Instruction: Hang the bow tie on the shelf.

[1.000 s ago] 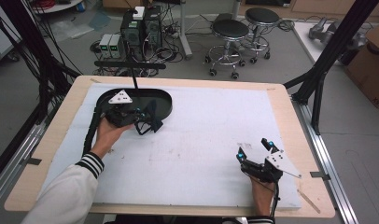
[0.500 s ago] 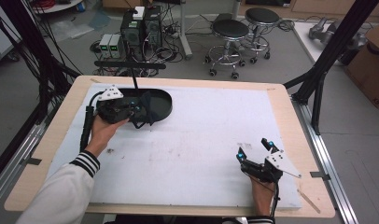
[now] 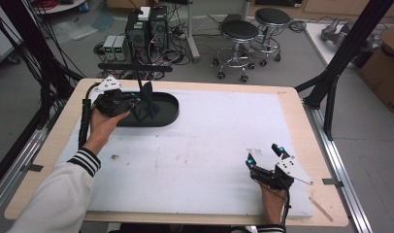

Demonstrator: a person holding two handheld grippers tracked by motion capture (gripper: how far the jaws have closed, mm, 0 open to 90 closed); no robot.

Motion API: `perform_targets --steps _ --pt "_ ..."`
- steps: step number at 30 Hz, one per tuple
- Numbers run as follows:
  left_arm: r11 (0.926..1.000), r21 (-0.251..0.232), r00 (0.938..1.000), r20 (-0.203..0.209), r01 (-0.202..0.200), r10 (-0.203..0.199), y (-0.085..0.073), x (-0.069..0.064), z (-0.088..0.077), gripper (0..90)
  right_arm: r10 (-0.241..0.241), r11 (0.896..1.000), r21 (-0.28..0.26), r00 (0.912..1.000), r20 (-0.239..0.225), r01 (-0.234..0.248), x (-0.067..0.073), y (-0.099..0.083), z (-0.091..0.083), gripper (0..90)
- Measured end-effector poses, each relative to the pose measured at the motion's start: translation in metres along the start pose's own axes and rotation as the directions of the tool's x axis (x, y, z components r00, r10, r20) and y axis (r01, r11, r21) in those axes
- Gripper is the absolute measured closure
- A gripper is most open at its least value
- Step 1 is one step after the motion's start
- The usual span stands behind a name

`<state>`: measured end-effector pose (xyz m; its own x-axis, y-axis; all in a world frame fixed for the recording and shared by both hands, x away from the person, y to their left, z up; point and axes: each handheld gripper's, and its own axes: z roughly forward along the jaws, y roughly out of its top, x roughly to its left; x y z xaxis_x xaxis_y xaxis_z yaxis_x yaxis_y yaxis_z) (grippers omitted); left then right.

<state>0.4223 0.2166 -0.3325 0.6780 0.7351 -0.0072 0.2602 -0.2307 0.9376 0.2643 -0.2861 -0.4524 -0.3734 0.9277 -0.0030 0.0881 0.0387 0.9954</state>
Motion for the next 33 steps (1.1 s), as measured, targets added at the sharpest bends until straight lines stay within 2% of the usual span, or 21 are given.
perform_targets --steps 8,11,12,17,28,33 --pt "0.9991 -0.014 0.9991 -0.018 0.039 -0.039 -0.002 0.009 0.003 87.0 0.001 1.000 0.003 1.0000 0.001 -0.001 0.000 0.000 0.000 6.3" --pt "0.9996 -0.010 0.9994 -0.022 0.027 -0.027 0.003 0.010 0.003 87.0 0.001 1.000 0.005 1.0000 0.002 -0.001 0.000 0.000 0.000 6.3" --pt "0.9992 -0.026 0.9994 -0.020 0.029 -0.029 0.009 0.011 0.002 87.0 0.000 1.000 0.005 1.0000 0.003 0.000 0.000 0.000 0.000 6.3" --pt "0.9992 -0.035 0.9988 -0.043 0.021 -0.022 0.021 0.015 0.004 87.0 -0.001 1.000 0.005 1.0000 0.002 0.001 0.000 0.000 0.000 6.3" --pt "0.9984 -0.050 0.9961 -0.083 0.025 -0.029 0.033 0.026 0.011 87.0 0.004 1.000 0.008 1.0000 0.000 -0.004 0.000 0.000 0.000 6.3" --pt "0.9985 -0.054 0.9949 -0.099 0.012 -0.017 0.040 0.030 0.016 87.0 0.001 1.000 0.005 1.0000 0.000 -0.001 0.000 0.000 0.000 6.3"
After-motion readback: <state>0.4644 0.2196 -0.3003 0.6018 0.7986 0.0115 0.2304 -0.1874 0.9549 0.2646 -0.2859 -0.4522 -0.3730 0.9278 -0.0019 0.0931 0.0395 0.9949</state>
